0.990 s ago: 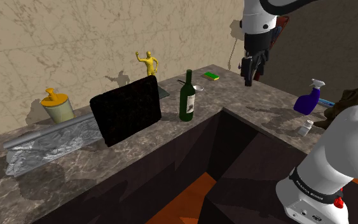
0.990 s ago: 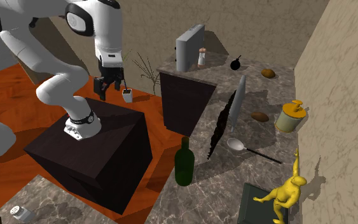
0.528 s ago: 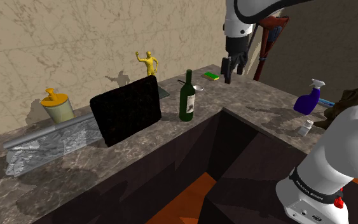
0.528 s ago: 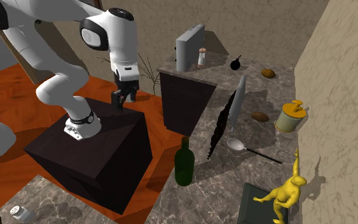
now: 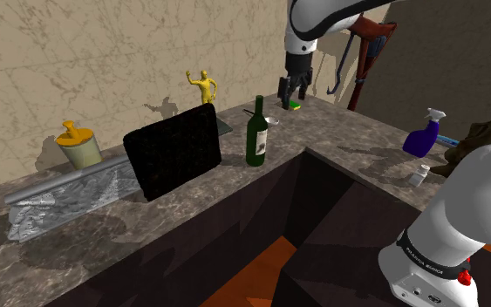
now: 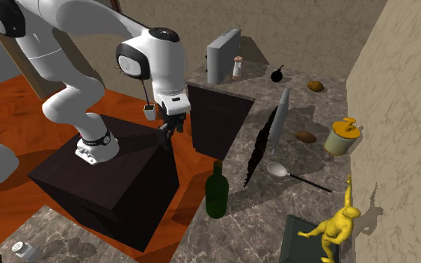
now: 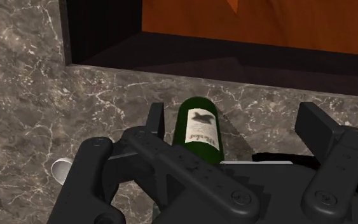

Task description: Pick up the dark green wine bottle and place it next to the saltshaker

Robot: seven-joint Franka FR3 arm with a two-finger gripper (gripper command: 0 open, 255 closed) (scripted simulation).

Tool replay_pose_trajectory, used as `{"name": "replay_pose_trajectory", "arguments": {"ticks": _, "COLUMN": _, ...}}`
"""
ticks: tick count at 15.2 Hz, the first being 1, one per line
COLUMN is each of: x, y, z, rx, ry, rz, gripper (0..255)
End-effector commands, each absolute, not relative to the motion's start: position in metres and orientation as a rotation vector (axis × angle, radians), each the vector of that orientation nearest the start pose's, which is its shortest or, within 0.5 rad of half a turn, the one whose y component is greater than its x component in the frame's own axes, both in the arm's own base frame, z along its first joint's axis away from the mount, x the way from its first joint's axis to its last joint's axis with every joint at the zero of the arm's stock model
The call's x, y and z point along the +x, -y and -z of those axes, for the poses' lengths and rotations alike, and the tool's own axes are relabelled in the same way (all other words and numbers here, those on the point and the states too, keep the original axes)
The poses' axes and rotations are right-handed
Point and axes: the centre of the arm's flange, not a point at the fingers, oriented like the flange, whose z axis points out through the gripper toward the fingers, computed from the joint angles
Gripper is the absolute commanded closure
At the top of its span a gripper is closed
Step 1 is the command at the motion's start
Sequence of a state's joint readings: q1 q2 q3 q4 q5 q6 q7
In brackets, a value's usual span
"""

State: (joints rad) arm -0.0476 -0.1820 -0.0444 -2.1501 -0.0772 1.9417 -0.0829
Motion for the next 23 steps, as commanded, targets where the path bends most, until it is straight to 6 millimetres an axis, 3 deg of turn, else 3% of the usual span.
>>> {"name": "replay_pose_trajectory", "arguments": {"ticks": 1, "x": 0.517, "y": 0.057, "z": -0.471, "rx": -3.191, "ry": 0.04, "rz": -0.016, "gripper": 0}}
{"name": "replay_pose_trajectory", "arguments": {"ticks": 11, "x": 0.63, "y": 0.081, "z": -0.451, "rx": -3.13, "ry": 0.068, "rz": 0.146, "gripper": 0}}
{"name": "replay_pose_trajectory", "arguments": {"ticks": 19, "x": 0.636, "y": 0.081, "z": -0.411, "rx": -3.129, "ry": 0.068, "rz": 0.149, "gripper": 0}}
{"name": "replay_pose_trajectory", "arguments": {"ticks": 23, "x": 0.636, "y": 0.081, "z": -0.411, "rx": -3.129, "ry": 0.068, "rz": 0.149, "gripper": 0}}
